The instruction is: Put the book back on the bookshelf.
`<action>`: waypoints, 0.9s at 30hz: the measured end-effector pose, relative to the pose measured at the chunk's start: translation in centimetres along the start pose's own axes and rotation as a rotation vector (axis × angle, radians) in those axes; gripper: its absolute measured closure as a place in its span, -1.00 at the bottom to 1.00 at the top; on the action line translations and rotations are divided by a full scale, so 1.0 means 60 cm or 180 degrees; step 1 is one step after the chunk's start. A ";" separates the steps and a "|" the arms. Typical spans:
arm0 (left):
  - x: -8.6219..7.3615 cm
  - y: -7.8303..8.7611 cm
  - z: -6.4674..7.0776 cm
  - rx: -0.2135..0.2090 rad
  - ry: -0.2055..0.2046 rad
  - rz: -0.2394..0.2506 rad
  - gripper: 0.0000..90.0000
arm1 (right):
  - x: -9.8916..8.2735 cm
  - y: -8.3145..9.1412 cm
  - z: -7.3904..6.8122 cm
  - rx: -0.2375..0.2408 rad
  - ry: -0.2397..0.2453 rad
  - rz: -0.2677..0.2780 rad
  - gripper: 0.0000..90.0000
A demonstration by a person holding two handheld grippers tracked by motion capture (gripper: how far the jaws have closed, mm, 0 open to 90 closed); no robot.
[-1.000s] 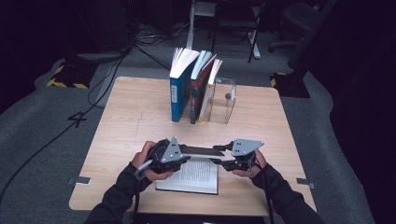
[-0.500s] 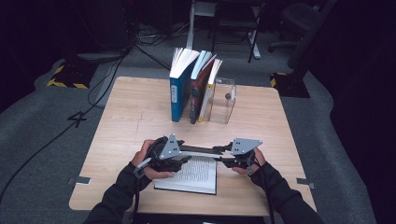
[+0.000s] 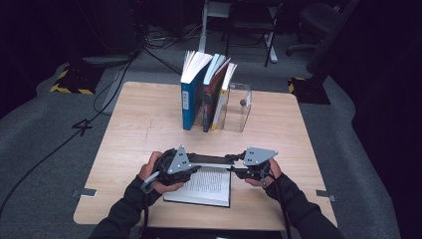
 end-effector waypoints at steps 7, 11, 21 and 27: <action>-0.024 0.023 -0.016 -0.0036 0.0307 0.0312 0.28 | -0.003 0.031 0.024 -0.0035 -0.0344 0.0215 0.02; -0.037 0.038 -0.028 -0.0130 0.0507 0.0488 0.28 | -0.043 0.034 0.046 -0.0167 -0.0539 0.0005 -0.04; -0.057 0.059 -0.049 -0.0242 0.0795 0.0776 0.28 | -0.081 -0.027 0.026 0.0014 -0.0624 -0.0327 -0.19; -0.062 0.061 -0.046 -0.0240 0.0791 0.0800 0.27 | -0.046 -0.040 0.007 0.0106 -0.0545 -0.0011 -0.13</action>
Point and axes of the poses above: each handheld gripper's, and its own axes: y roughly backward along the jaws, x roughly out of its top, z roughly to its right, the point moved 5 cm from there along -y, roughly forward along the jaws, and after that the axes turned 8 degrees about y, right-handed, at the moved point
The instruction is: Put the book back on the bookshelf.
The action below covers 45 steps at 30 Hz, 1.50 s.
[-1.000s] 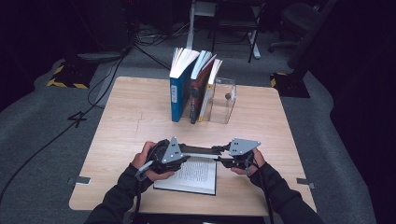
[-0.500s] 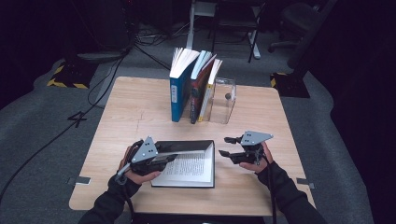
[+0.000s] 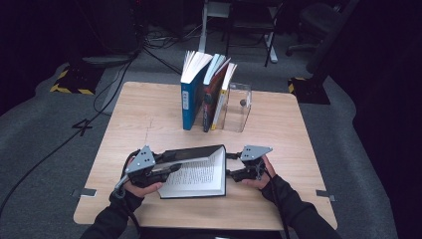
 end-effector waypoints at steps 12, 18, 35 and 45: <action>0.005 -0.025 0.011 -0.0129 0.0112 0.0179 0.28 | 0.030 0.059 0.007 -0.0227 -0.0142 0.0442 -0.01; -0.008 -0.033 0.037 -0.0036 -0.0146 -0.0038 0.24 | 0.052 0.084 0.021 -0.0353 -0.0184 0.0647 0.12; -0.041 -0.026 0.057 0.0106 -0.0158 -0.0246 0.11 | 0.116 0.054 -0.018 -0.0244 0.0067 0.0544 0.07; -0.037 -0.032 0.052 -0.0113 -0.0175 -0.0237 0.16 | 0.128 0.046 -0.024 -0.0186 0.0057 0.0610 0.09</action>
Point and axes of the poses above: each handheld gripper's, and its own axes: y roughly backward along the jaws, x roughly out of its top, z roughly to its right, the point moved 5 cm from there along -y, roughly forward along the jaws, and after that the axes turned 8 degrees about y, right-handed, at the moved point
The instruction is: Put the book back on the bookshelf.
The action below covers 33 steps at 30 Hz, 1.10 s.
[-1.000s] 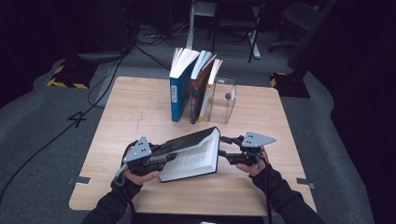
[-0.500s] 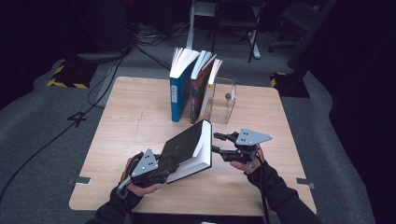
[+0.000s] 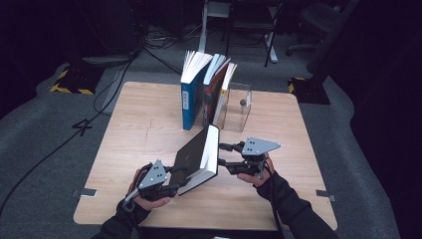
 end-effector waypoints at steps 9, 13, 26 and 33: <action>0.023 -0.051 -0.002 -0.0265 -0.0046 0.0031 0.20 | 0.004 0.033 0.005 -0.0036 0.0048 -0.0010 0.14; 0.028 -0.066 -0.003 -0.0315 -0.0057 0.0035 0.22 | -0.007 0.044 0.011 -0.0004 -0.0030 0.0058 0.15; 0.021 -0.056 0.011 -0.0111 -0.0085 0.0025 0.17 | -0.012 0.040 -0.001 -0.0067 0.0111 0.0005 0.08; 0.016 -0.065 0.042 0.0072 -0.0231 -0.0144 -0.36 | -0.011 0.035 -0.009 -0.0006 0.0128 0.0022 0.06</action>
Point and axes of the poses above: each handheld gripper's, and its own axes: y roughly backward along the jaws, x roughly out of its top, z roughly to its right, the point moved 5 cm from there along -y, roughly forward along the jaws, and after that the axes turned 8 degrees about y, right-handed, at the moved point
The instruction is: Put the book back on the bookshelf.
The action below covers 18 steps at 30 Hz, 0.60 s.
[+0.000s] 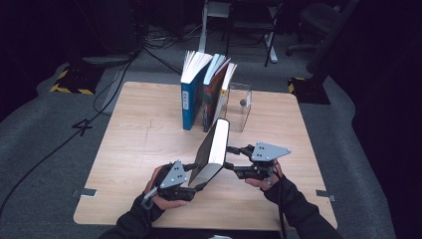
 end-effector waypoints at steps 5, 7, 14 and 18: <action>0.002 -0.010 0.001 0.0152 0.0065 0.0033 -0.52 | 0.001 -0.009 -0.004 -0.0007 -0.0014 0.0025 0.02; 0.001 -0.014 0.000 0.0208 0.0143 0.0063 -0.54 | 0.001 -0.014 -0.005 -0.0002 -0.0055 0.0033 -0.01; 0.002 -0.029 -0.010 0.0627 0.0373 0.0230 -0.51 | 0.005 -0.038 -0.013 -0.0087 -0.0100 0.0063 -0.10; 0.002 -0.036 -0.011 0.0854 0.0426 0.0306 -0.48 | 0.008 -0.049 -0.016 -0.0176 -0.0192 0.0059 -0.13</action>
Point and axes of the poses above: each handheld gripper's, and its own axes: y roughly backward along the jaws, x roughly out of its top, z roughly to its right, the point moved 5 cm from there along -y, roughly forward along the jaws, and after that the axes turned 8 degrees about y, right-handed, at the moved point
